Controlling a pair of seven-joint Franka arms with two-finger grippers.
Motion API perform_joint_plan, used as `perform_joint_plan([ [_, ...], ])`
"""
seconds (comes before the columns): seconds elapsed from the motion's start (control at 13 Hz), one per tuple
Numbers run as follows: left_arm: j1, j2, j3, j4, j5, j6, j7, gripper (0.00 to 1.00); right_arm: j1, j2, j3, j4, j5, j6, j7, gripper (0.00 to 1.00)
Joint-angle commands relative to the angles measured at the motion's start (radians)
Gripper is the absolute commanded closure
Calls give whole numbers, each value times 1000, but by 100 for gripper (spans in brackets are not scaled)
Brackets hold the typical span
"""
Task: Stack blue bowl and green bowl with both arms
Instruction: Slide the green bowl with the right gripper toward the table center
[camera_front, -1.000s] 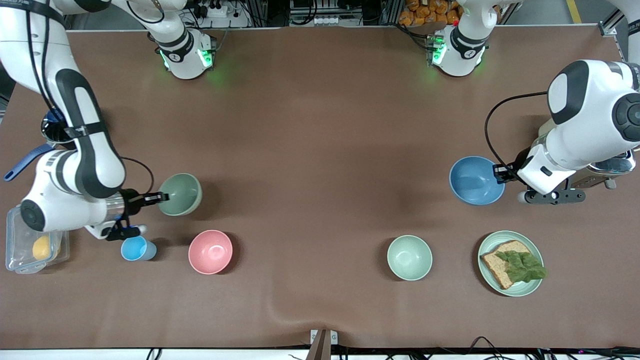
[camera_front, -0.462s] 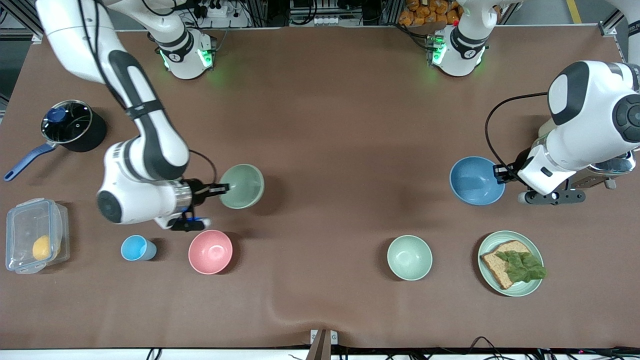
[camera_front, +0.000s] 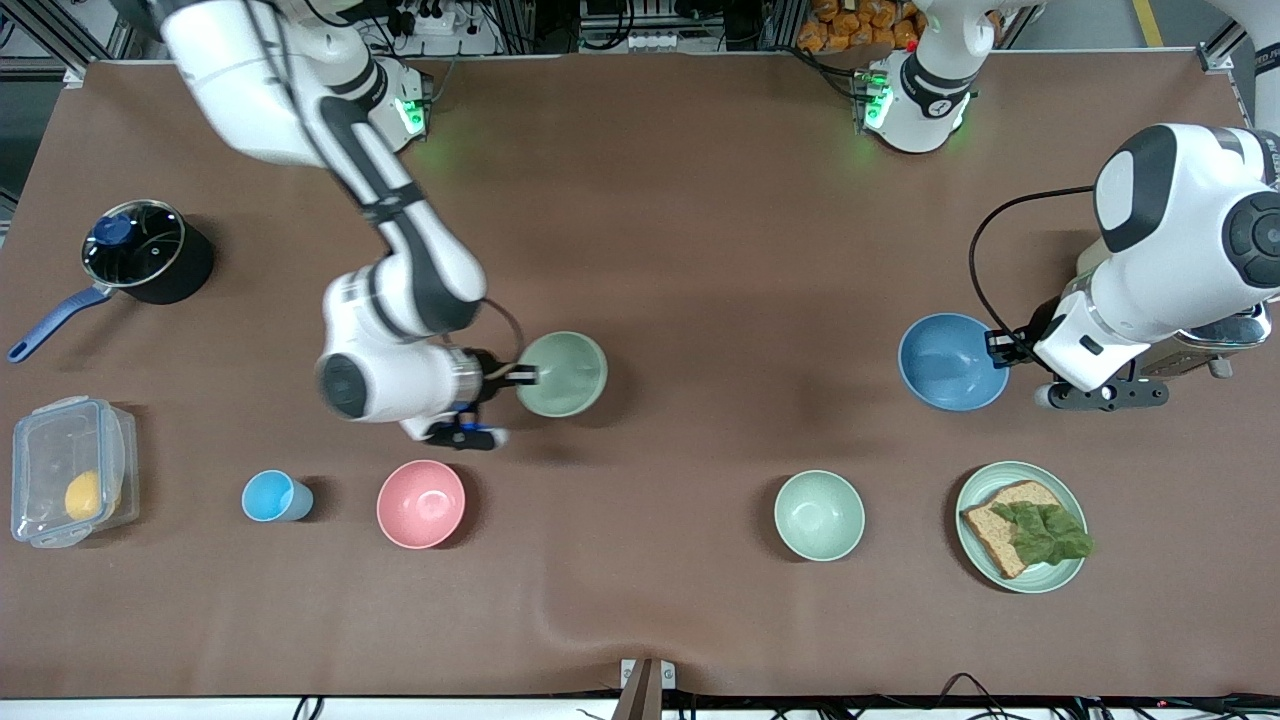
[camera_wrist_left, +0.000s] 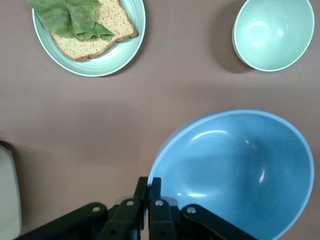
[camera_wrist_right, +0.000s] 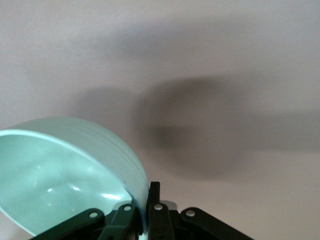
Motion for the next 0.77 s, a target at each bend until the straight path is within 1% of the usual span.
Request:
perform_joint_plan([
  [0.0, 6, 7, -9, 17, 11, -20, -11, 100, 79, 32, -11, 3, 22, 91, 81, 100],
  [0.15, 1, 8, -11, 18, 11, -17, -13, 100, 120, 59, -11, 5, 22, 150, 124, 100],
  [0.38, 1, 17, -11, 18, 11, -13, -13, 100, 215, 105, -17, 5, 62, 257, 203, 100],
  [0.54, 1, 18, -12, 17, 9, -13, -14, 100, 226, 113, -17, 6, 62, 271, 230, 100],
  [0.62, 1, 18, -23, 17, 6, -13, -17, 100, 226, 115, -17, 5, 63, 270, 231, 67],
  [0.69, 1, 19, -35, 15, 6, -13, -29, 100, 228, 112, -18, 3, 62, 268, 239, 1],
])
